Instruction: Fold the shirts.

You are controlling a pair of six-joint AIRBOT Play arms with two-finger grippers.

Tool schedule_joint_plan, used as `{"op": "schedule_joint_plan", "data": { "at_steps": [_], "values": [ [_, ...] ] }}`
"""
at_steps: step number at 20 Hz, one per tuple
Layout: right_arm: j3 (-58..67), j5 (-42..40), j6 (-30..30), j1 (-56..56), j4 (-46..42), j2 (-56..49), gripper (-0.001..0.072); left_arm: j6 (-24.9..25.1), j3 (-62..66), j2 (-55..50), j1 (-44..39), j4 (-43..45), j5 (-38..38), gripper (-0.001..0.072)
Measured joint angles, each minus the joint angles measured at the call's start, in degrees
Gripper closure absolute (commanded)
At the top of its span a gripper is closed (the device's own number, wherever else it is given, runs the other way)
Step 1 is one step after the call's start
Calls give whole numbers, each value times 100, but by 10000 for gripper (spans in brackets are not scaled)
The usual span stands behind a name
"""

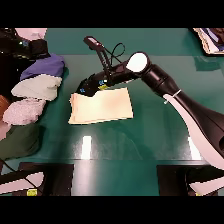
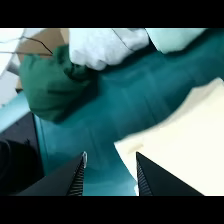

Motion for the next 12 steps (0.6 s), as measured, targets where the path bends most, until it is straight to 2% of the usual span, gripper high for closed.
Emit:
{"op": "schedule_joint_plan", "data": {
  "at_steps": [5,6,7,12],
  "values": [
    [-1106,599,378,-1001,-933,660,351,59,-11,81,103,-17,-321,686],
    [-1519,614,446,-1318,-1023,855,265,61,-11,85,114,-15,-356,686],
    [-1917,621,485,-1626,-1095,1021,96,63,-9,87,120,-17,-385,686],
    [-3536,629,595,-3058,-863,1255,96,74,-11,87,129,-107,-433,685]
  ]
}}
